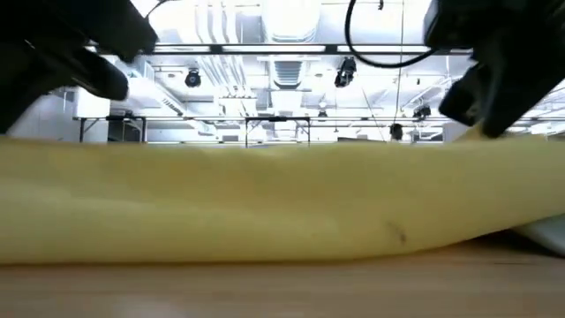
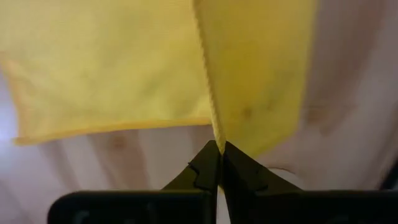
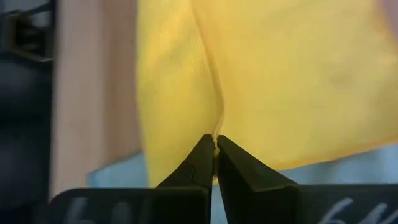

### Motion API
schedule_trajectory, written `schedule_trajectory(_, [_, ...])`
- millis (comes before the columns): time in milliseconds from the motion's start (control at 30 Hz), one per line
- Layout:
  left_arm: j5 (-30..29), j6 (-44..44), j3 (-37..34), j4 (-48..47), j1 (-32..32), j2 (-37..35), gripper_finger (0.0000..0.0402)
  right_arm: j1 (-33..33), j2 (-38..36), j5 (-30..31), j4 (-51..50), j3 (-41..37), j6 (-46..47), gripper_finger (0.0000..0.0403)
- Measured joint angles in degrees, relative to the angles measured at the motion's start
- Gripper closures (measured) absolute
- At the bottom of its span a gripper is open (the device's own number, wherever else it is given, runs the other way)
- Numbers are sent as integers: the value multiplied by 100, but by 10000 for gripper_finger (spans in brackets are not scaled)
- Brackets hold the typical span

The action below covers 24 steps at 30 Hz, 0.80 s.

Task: Fold microfiber towels
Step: Fold the bottom yellow microfiber towel

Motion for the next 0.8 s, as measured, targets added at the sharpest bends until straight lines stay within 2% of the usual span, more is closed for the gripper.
schedule_trajectory(300, [-242, 548, -372, 9, 597, -92, 401, -744, 85, 244, -496, 2, -514, 394])
schedule_trajectory(800, [-994, 695, -1037, 52, 1184, -346, 401, -1301, 89, 788, -698, 2, -951, 394])
